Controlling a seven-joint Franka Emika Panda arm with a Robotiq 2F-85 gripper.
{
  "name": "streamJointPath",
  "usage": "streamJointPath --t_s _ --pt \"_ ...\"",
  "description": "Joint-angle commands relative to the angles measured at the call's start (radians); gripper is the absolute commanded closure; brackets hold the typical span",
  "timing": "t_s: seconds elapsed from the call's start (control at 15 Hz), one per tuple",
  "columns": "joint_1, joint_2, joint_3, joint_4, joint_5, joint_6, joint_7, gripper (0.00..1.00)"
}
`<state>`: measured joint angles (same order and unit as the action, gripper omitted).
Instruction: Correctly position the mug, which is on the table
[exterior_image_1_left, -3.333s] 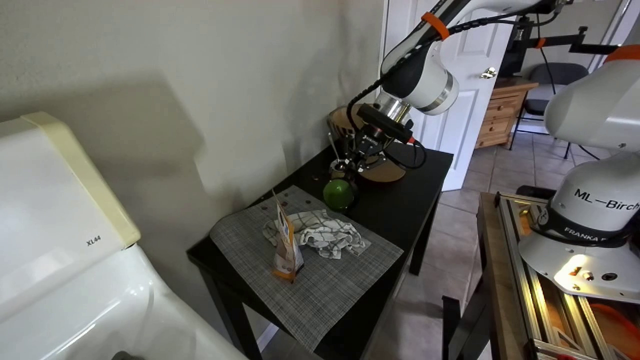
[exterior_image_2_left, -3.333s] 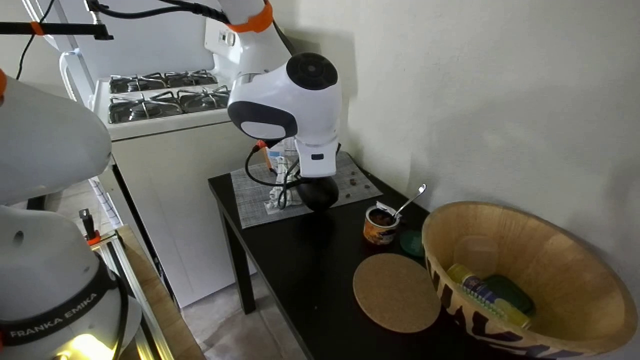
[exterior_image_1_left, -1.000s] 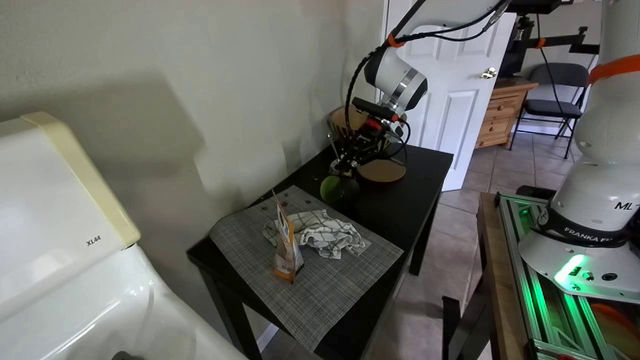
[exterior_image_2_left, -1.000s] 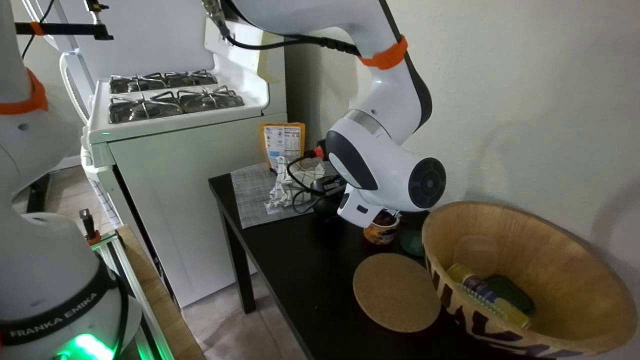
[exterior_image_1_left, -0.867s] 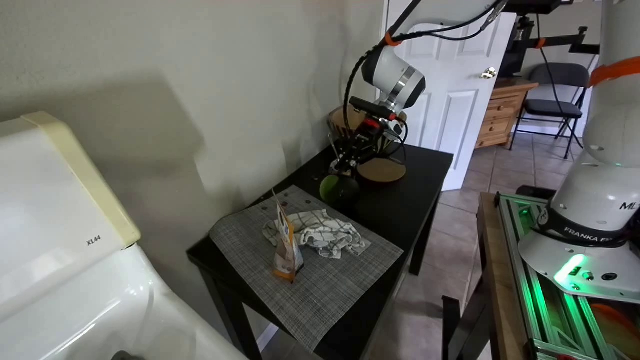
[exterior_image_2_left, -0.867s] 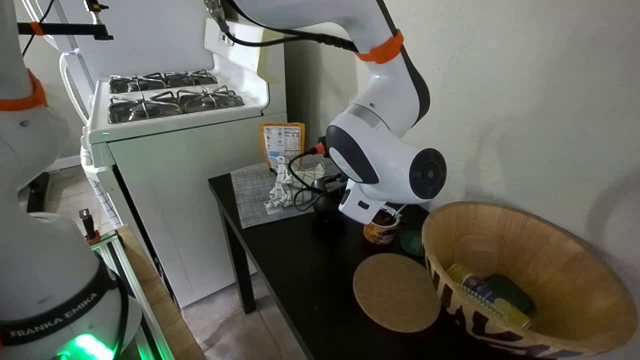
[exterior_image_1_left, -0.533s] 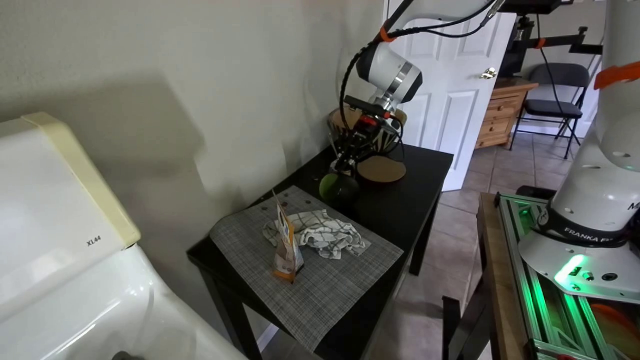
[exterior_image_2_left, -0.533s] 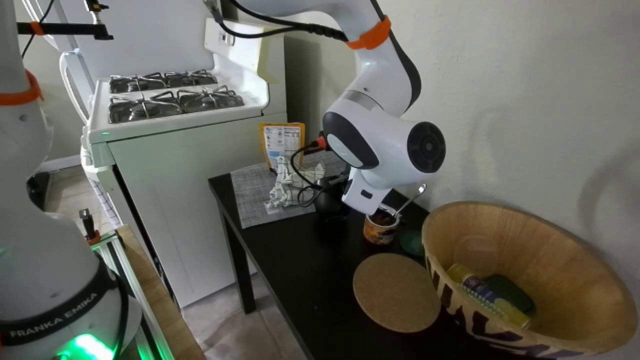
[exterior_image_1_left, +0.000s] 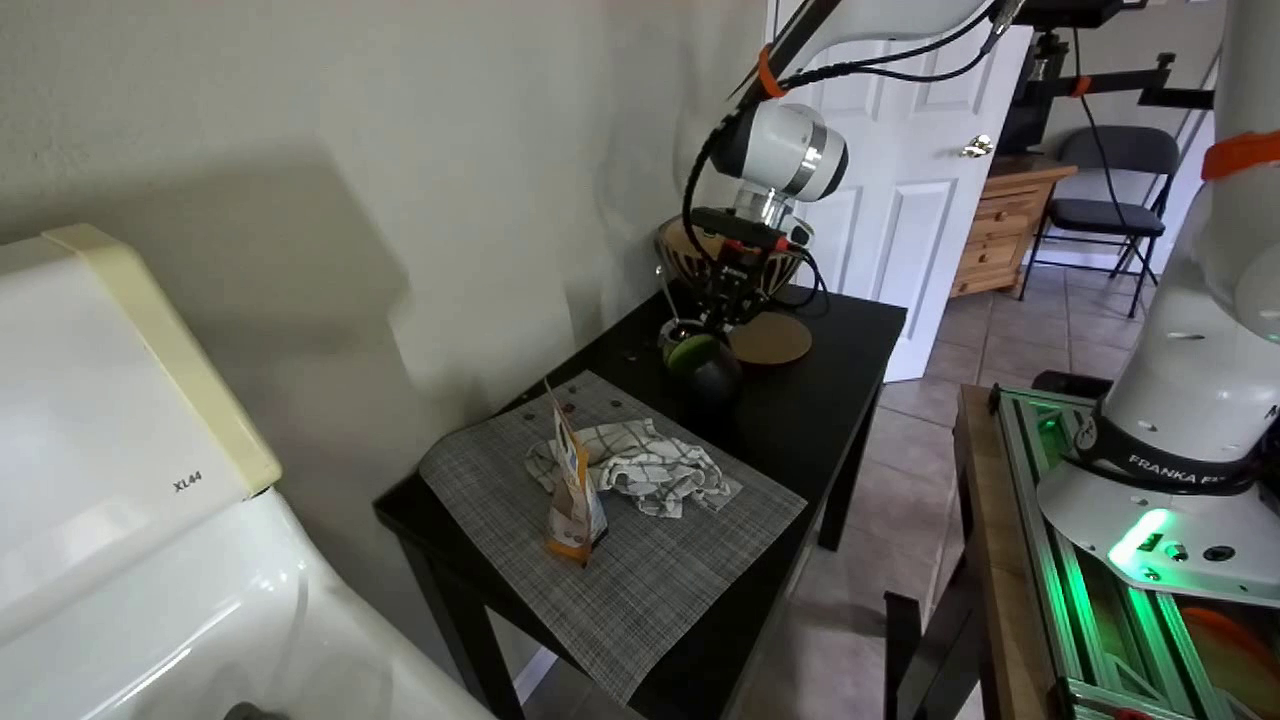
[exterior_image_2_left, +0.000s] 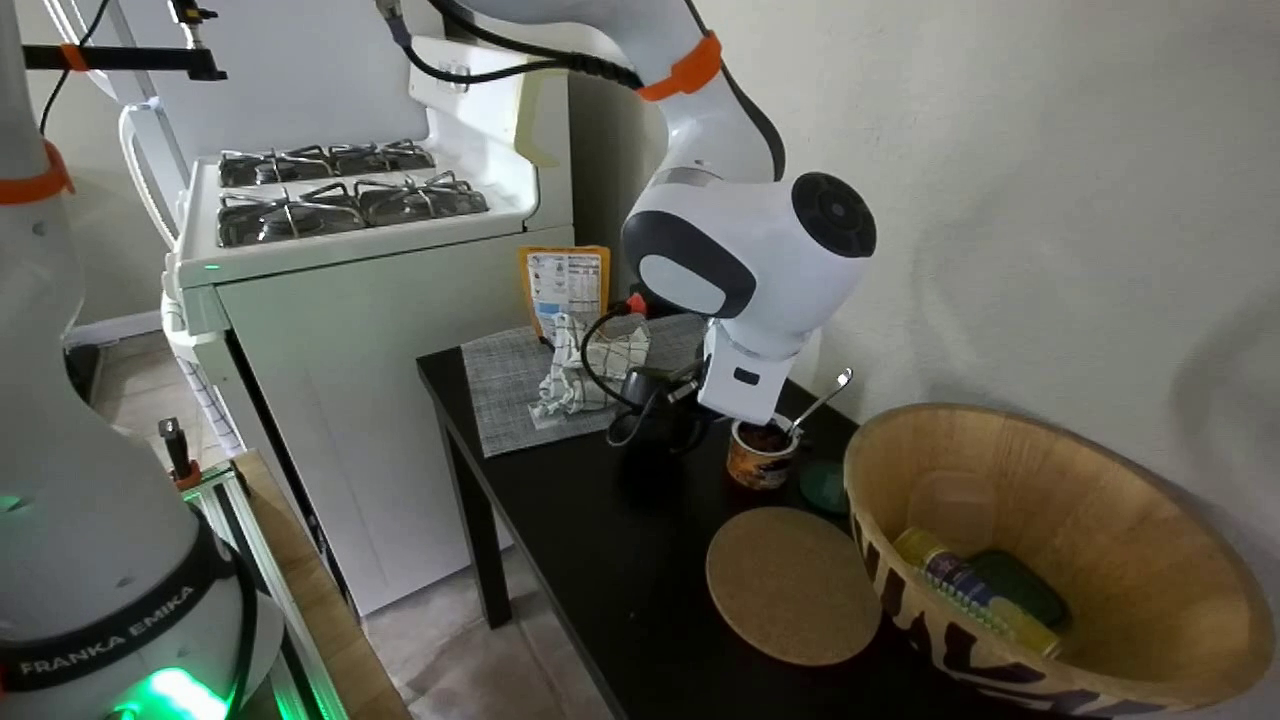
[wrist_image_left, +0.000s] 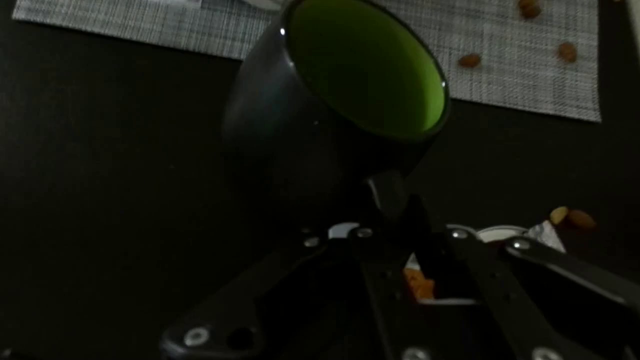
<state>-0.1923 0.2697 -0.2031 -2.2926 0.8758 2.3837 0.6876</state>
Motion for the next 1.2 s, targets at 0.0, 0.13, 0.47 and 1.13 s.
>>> streamJointPath --t_s 0.0,0.13,0.47,1.13 --pt "0.043 -0.018 -0.024 -0.067 -0.136 0.075 0.054 0.94" --pt "0.047 -0.018 -0.024 -0.083 -0.188 0.103 0.067 0.94" --pt "0.062 -0.019 -0.012 -0.114 -0.238 0.189 0.108 0.94" --pt "0.089 -0.032 0.001 -0.151 -0.280 0.260 0.151 0.18"
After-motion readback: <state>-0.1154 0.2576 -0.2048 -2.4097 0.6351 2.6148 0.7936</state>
